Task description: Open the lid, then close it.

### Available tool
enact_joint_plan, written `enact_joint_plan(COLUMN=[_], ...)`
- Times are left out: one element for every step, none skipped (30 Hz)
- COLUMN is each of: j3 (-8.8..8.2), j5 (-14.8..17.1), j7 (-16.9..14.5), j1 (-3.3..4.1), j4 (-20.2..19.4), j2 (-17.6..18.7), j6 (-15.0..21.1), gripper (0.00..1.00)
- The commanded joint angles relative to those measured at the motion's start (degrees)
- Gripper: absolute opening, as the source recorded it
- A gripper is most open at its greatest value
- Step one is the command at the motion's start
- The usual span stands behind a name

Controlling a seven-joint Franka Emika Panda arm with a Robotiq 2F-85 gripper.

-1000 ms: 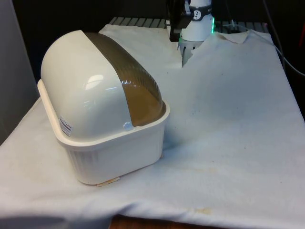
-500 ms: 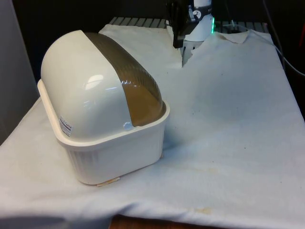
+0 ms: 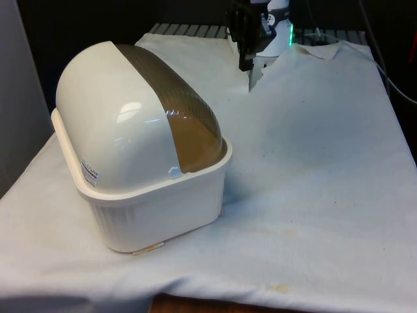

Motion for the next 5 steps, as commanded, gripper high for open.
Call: enact_joint_plan(j3=[0.17, 0.17, 0.11, 0.11, 0.0], j5=[0.5, 0.4, 0.3, 0.2, 0.0], j7=[-1.0, -1.5, -1.7, -1.7, -1.4], j1=[-0.11, -0.06, -0.06, 0.0, 0.0], j4=[-0.5, -0.6, -0.6, -0.7, -0.2], j2=[-0.4, -0.5, -0.5, -0.6, -0.1], j6=[0.7, 0.7, 0.6, 0.6, 0.0], gripper=[0.0, 0.0, 0.0, 0.0, 0.0])
